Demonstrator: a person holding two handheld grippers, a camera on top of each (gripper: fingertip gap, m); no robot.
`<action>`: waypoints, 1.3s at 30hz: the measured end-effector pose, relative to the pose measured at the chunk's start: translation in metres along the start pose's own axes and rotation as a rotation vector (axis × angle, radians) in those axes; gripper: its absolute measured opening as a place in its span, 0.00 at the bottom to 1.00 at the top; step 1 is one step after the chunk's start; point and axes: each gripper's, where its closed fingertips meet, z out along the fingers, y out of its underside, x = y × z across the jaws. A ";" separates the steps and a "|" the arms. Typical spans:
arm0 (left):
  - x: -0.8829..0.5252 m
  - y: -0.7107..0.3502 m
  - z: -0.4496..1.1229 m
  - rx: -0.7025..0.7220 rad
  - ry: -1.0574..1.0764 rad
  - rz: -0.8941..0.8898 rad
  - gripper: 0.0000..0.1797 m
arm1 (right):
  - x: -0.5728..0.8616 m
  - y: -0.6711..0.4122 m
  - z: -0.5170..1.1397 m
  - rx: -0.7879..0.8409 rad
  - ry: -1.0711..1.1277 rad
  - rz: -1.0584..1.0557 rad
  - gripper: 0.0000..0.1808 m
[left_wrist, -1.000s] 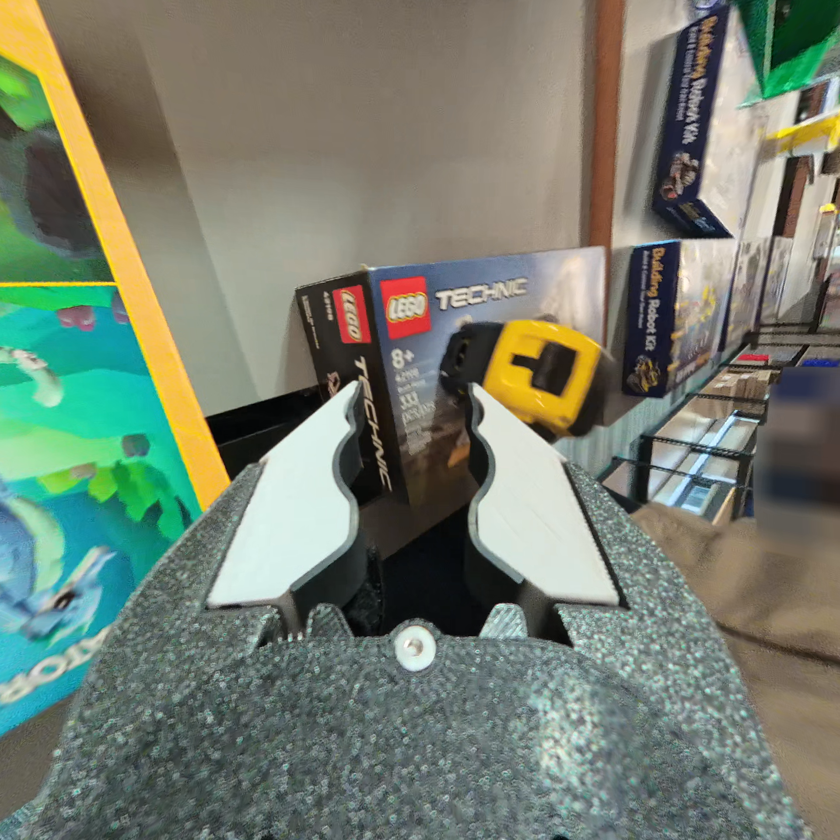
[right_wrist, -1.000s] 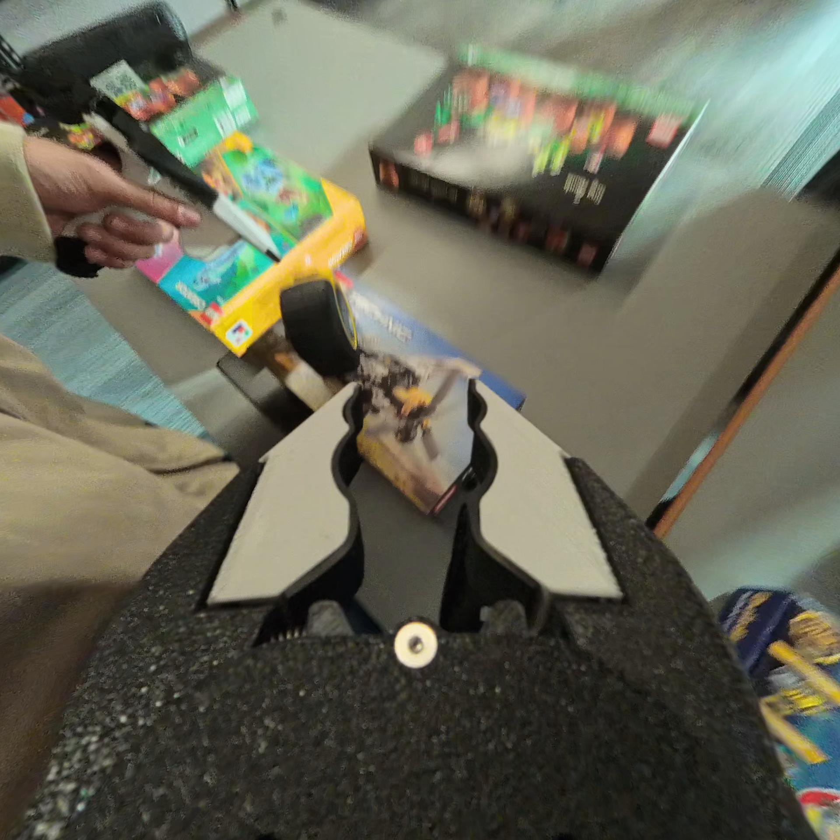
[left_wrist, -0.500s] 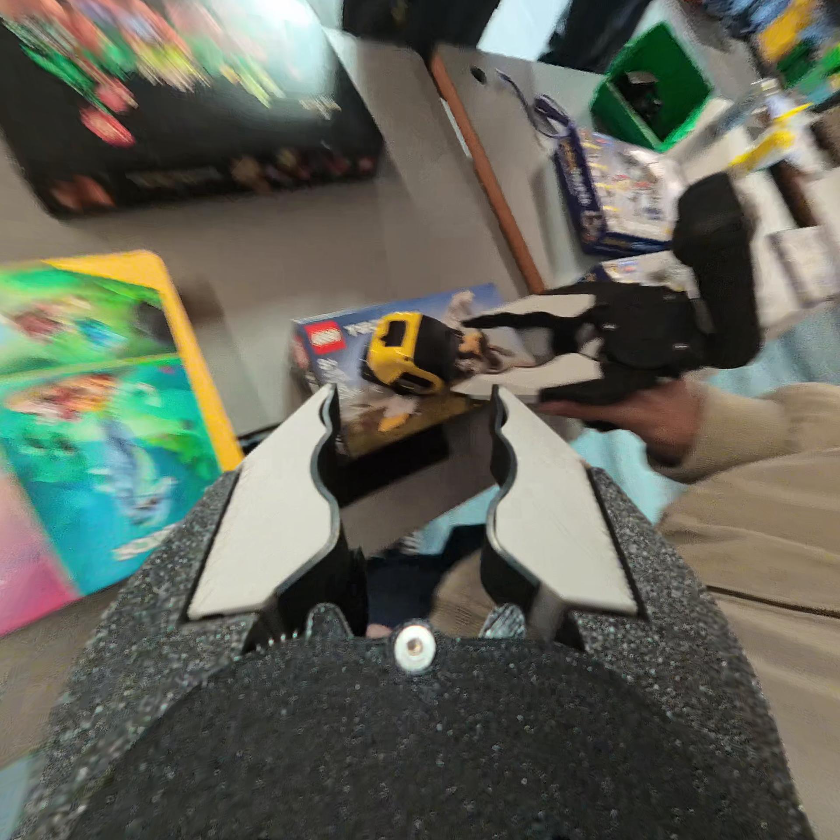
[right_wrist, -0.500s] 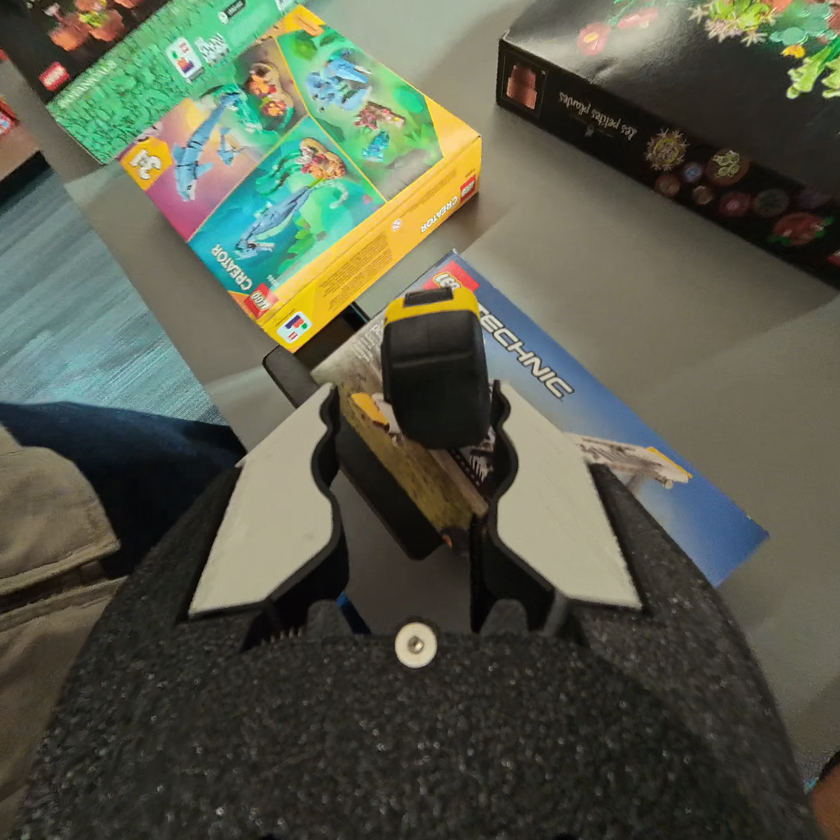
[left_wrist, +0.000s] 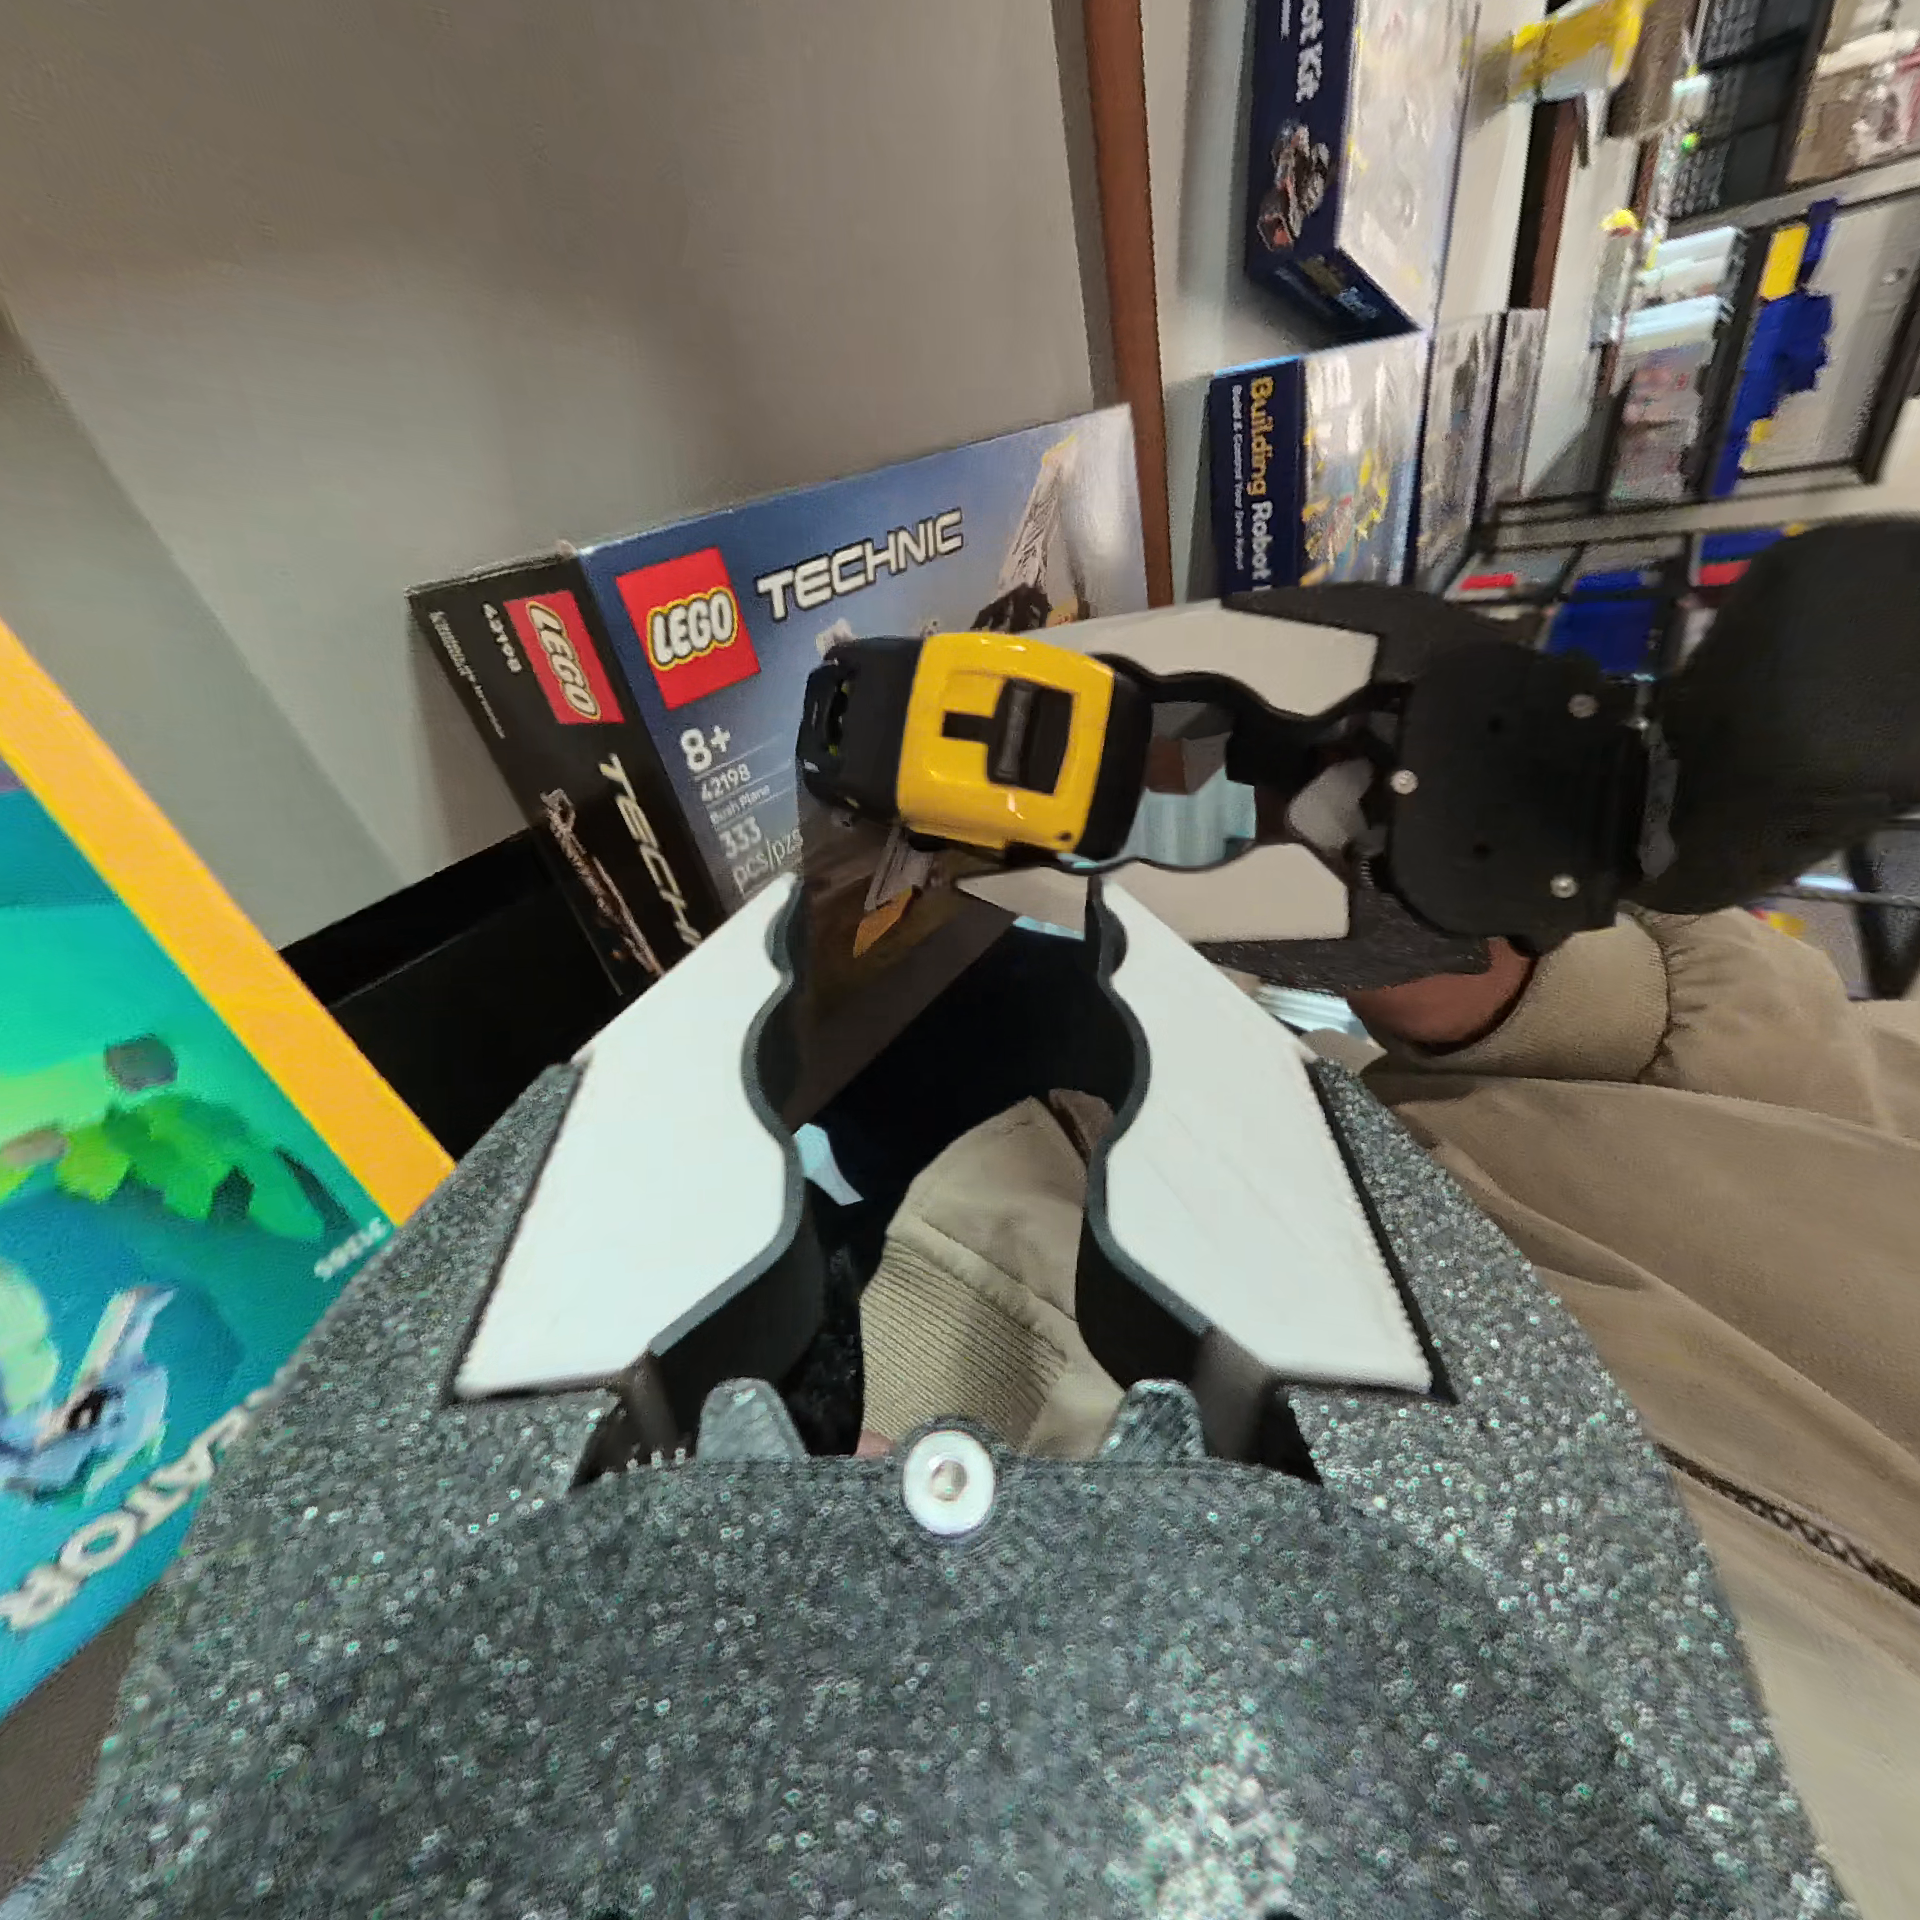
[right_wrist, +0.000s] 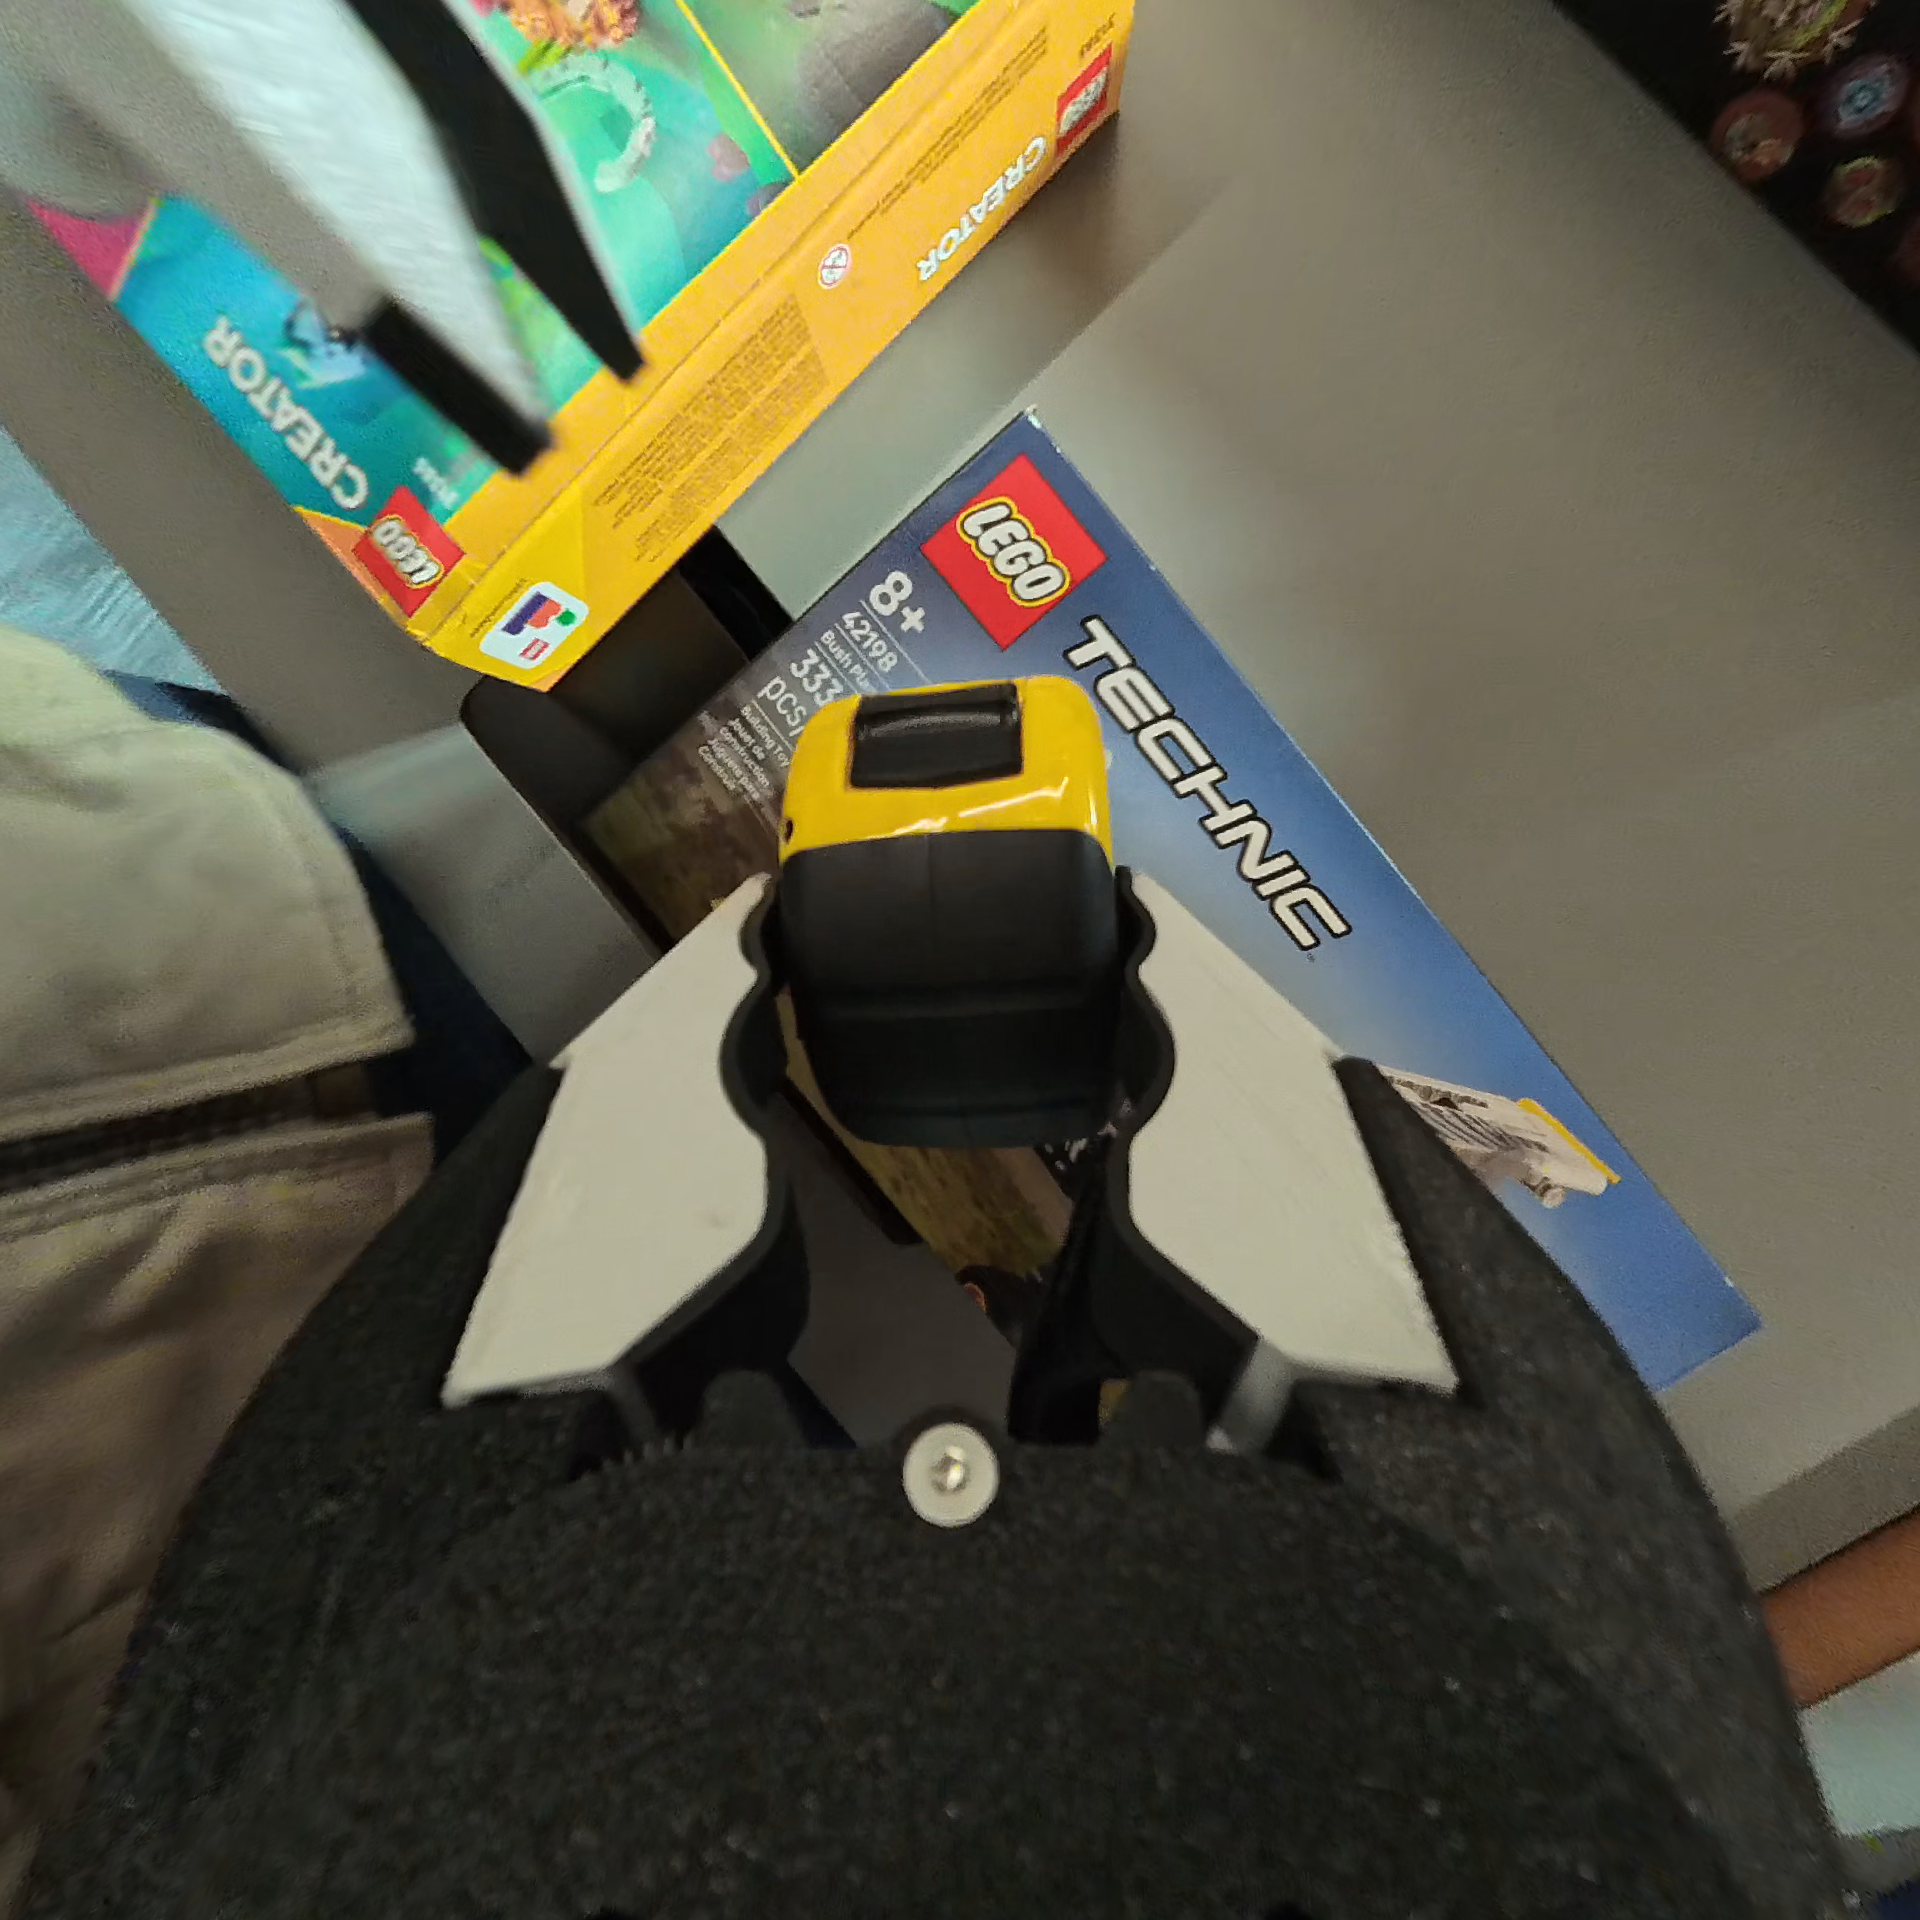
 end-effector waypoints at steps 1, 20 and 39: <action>-0.005 -0.004 0.005 -0.019 0.017 -0.015 0.30 | 0.000 0.001 -0.002 0.003 -0.018 -0.008 0.34; 0.087 -0.016 0.100 -0.081 0.777 -0.321 0.18 | 0.039 0.035 -0.119 0.227 -0.299 -0.059 0.34; 0.113 -0.009 0.094 -0.062 0.954 -0.300 0.14 | 0.036 0.032 -0.132 0.290 -0.389 -0.014 0.33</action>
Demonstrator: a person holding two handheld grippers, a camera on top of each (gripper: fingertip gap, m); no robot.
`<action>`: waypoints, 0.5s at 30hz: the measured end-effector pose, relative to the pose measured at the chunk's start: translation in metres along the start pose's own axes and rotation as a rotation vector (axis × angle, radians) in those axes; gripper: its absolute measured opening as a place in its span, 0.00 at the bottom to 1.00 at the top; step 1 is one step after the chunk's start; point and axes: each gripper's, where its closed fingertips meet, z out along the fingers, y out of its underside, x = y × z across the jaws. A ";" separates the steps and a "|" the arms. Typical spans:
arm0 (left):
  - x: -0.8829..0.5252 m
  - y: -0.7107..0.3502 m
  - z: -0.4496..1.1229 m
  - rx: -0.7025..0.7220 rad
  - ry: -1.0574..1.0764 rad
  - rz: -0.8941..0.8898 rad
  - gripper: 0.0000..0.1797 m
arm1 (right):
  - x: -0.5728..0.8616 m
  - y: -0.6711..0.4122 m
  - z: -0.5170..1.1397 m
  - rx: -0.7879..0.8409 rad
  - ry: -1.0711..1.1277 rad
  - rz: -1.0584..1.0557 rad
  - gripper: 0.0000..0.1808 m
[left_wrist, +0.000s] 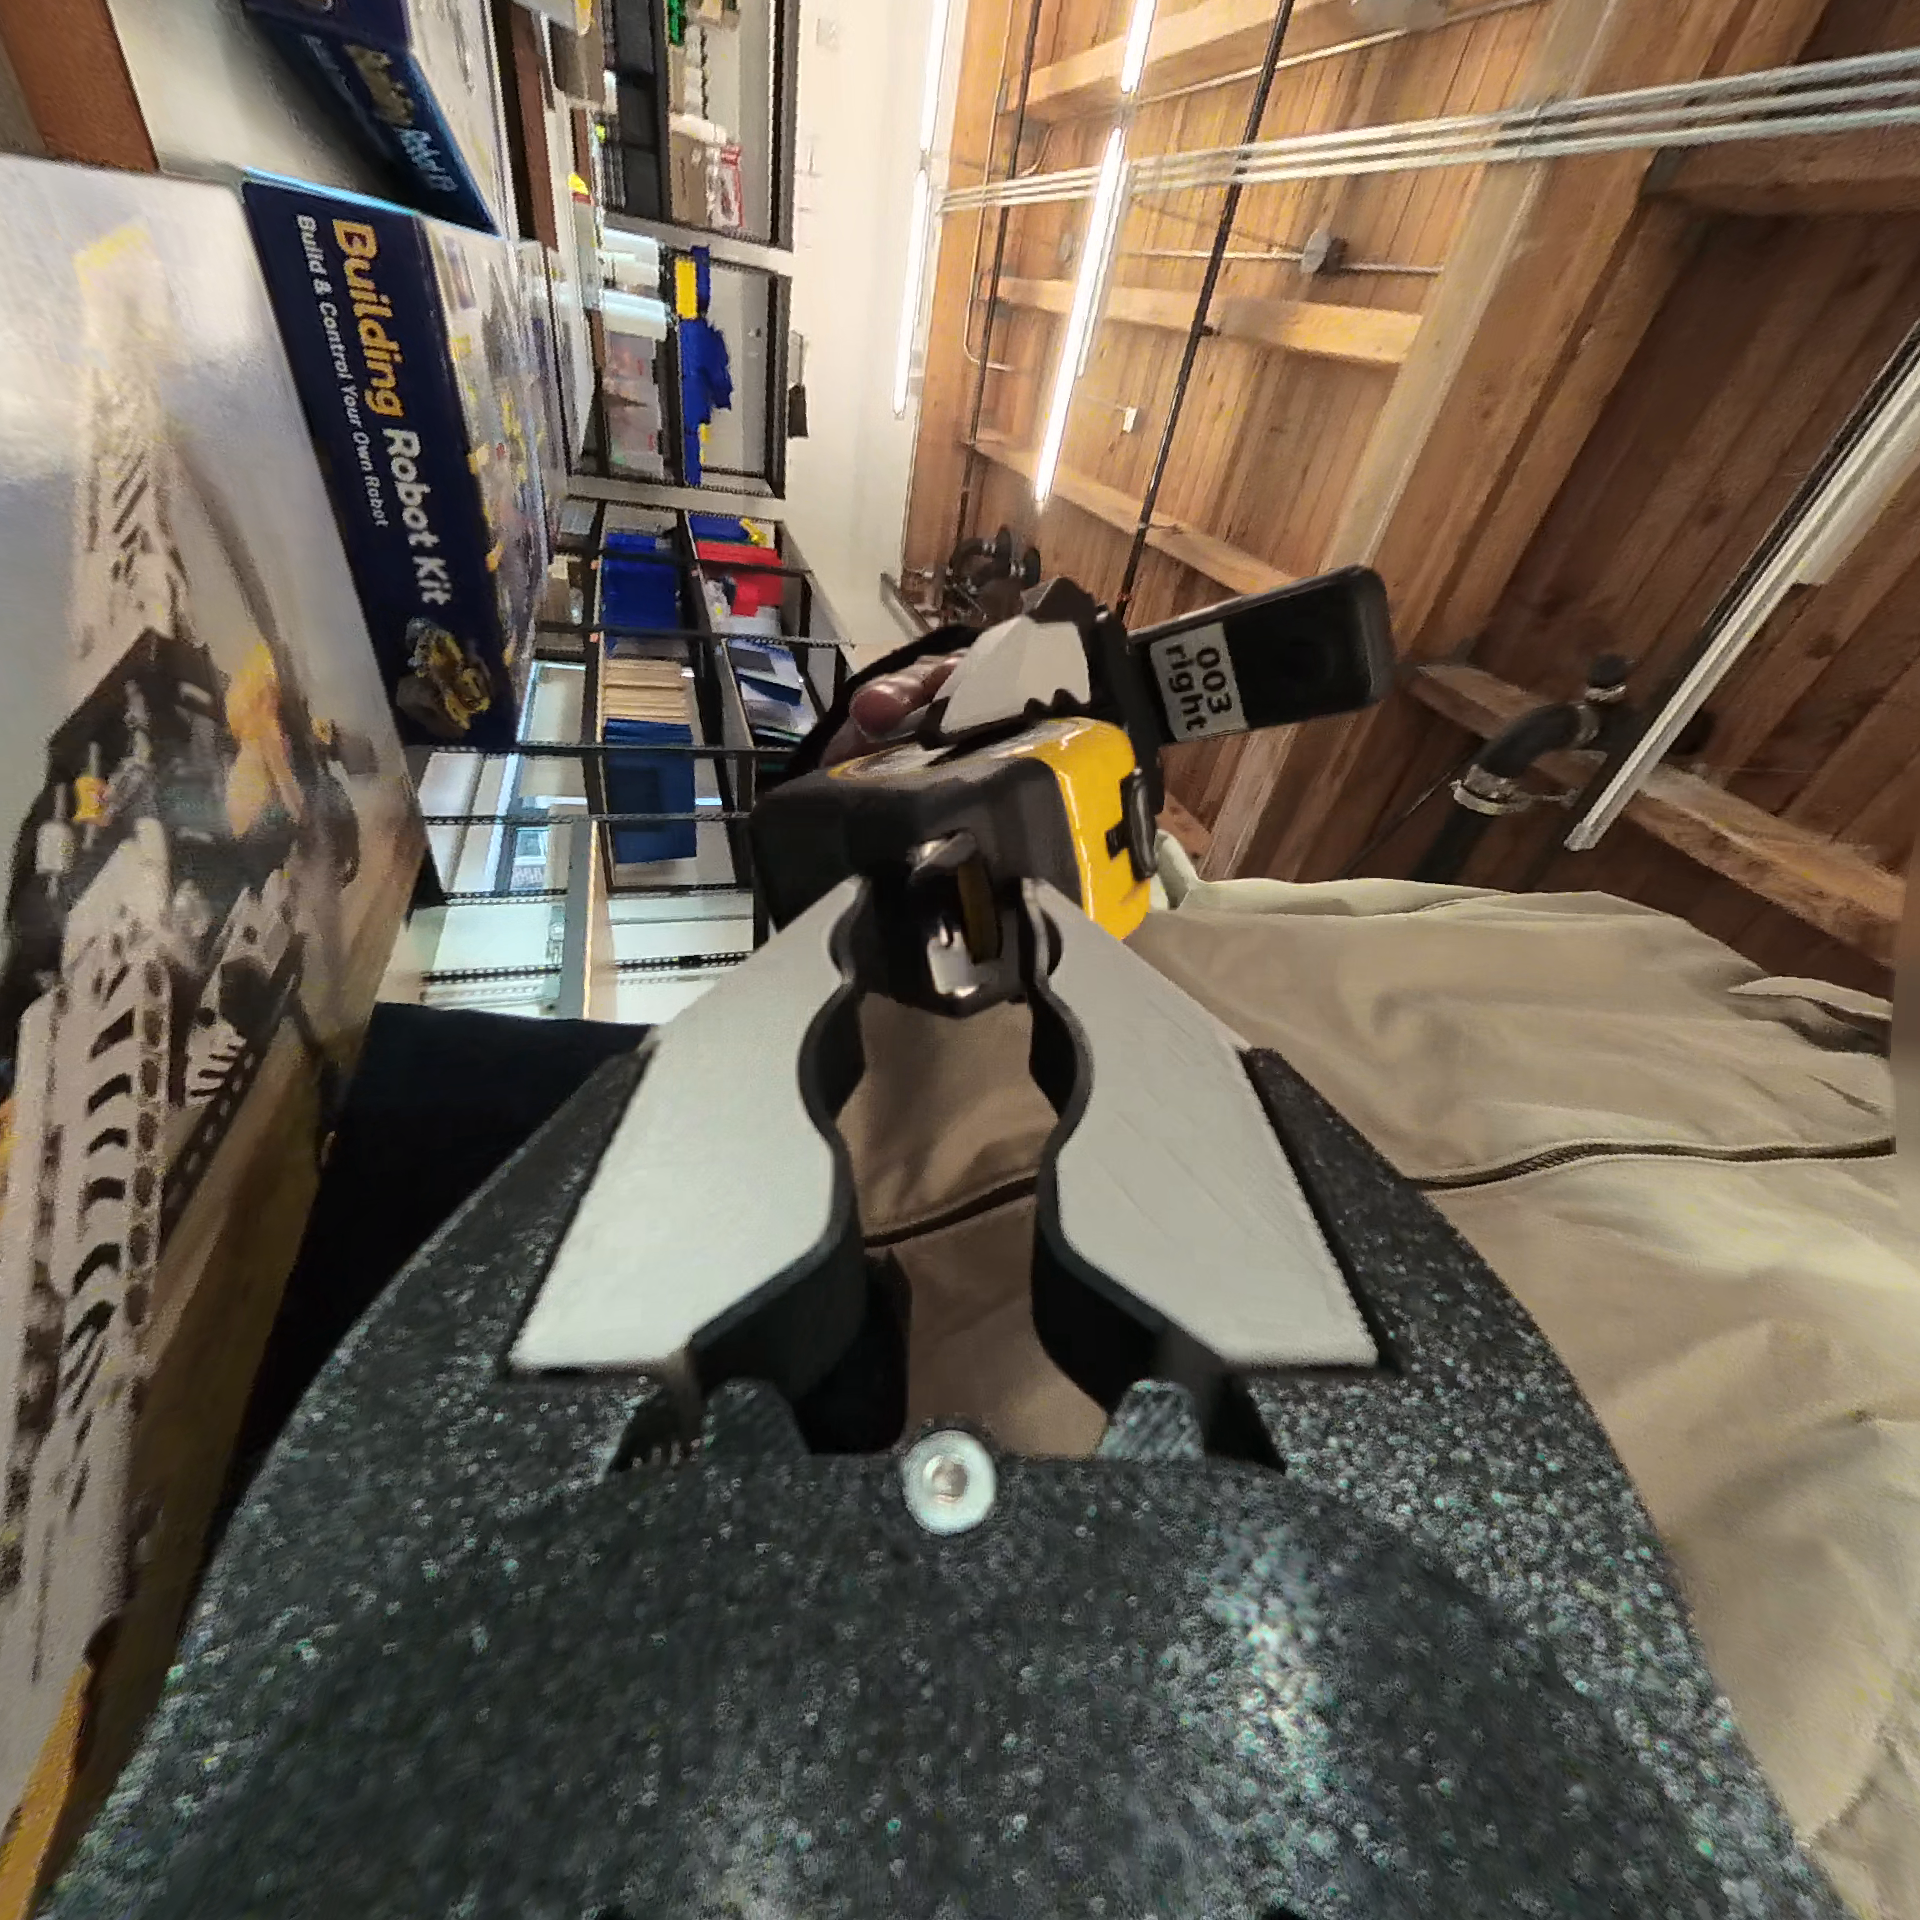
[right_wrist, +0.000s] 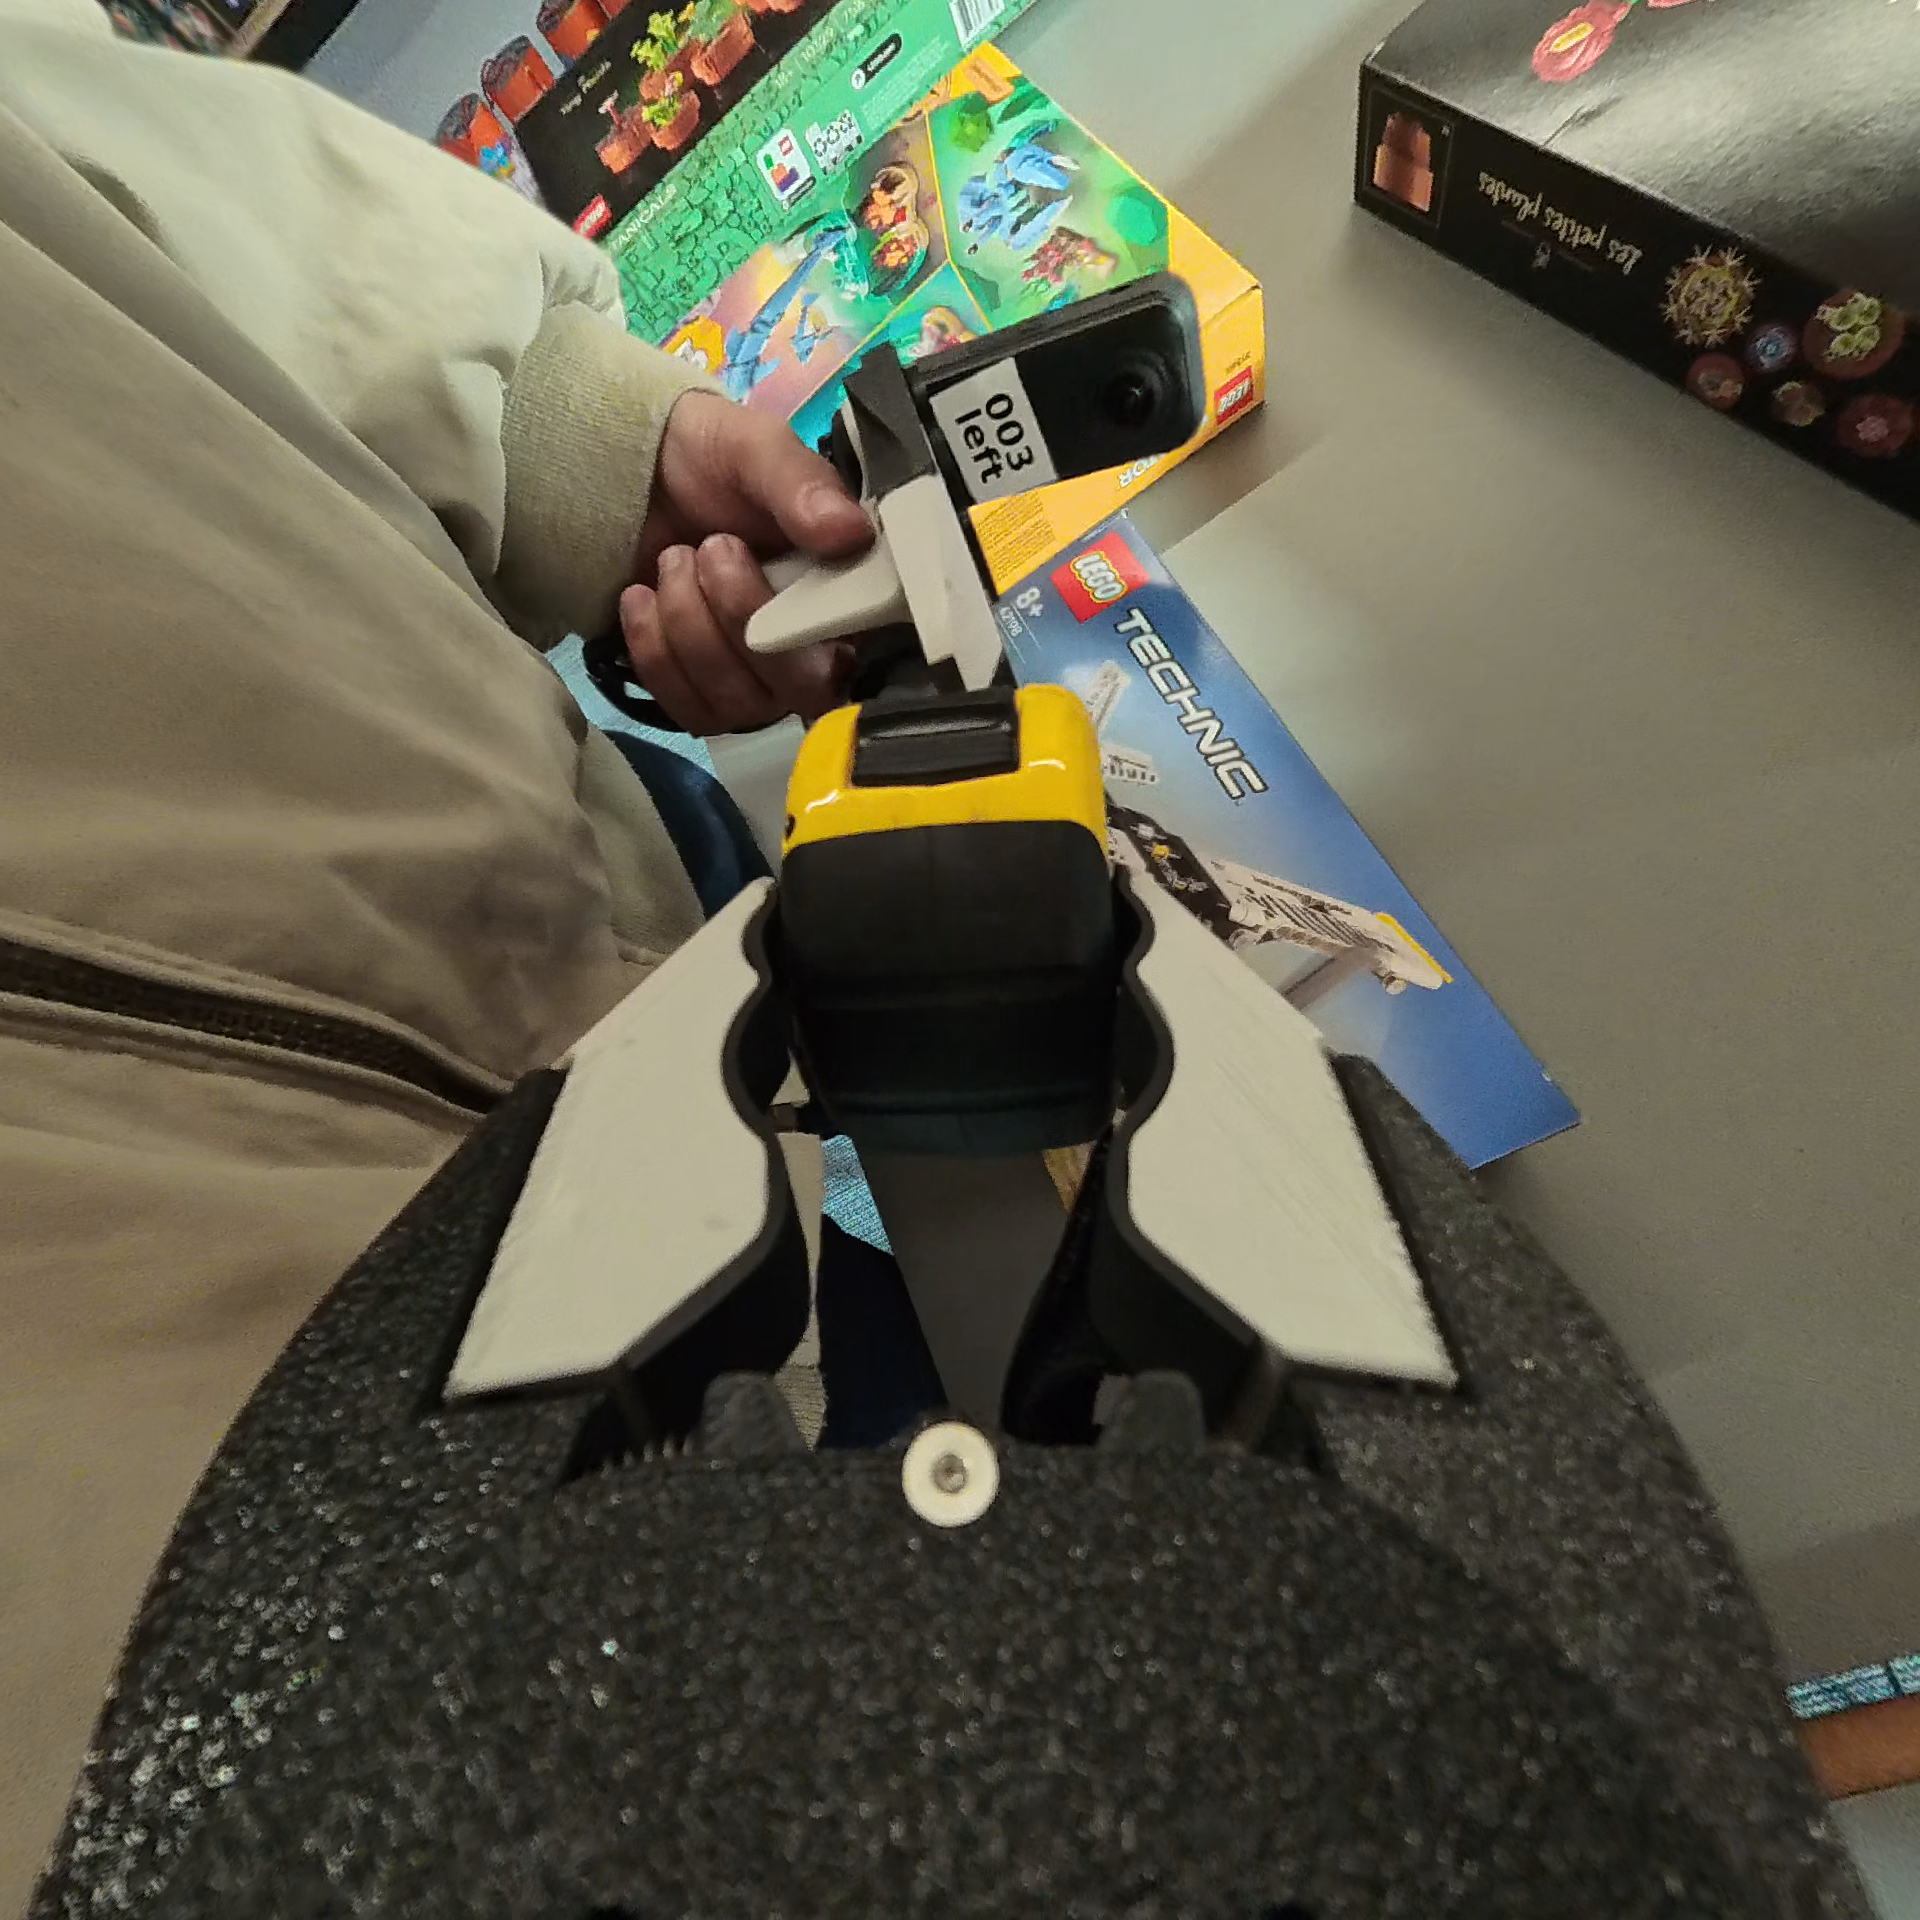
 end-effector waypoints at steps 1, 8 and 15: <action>-0.001 0.000 -0.002 0.004 -0.007 0.004 0.12 | 0.001 0.000 0.000 -0.001 0.001 0.006 0.34; -0.017 0.002 -0.003 -0.002 -0.121 0.072 0.06 | 0.003 0.005 0.004 -0.051 -0.019 -0.026 0.34; -0.028 -0.004 -0.005 0.062 -0.215 0.174 0.05 | 0.010 0.013 0.011 -0.151 0.004 -0.105 0.33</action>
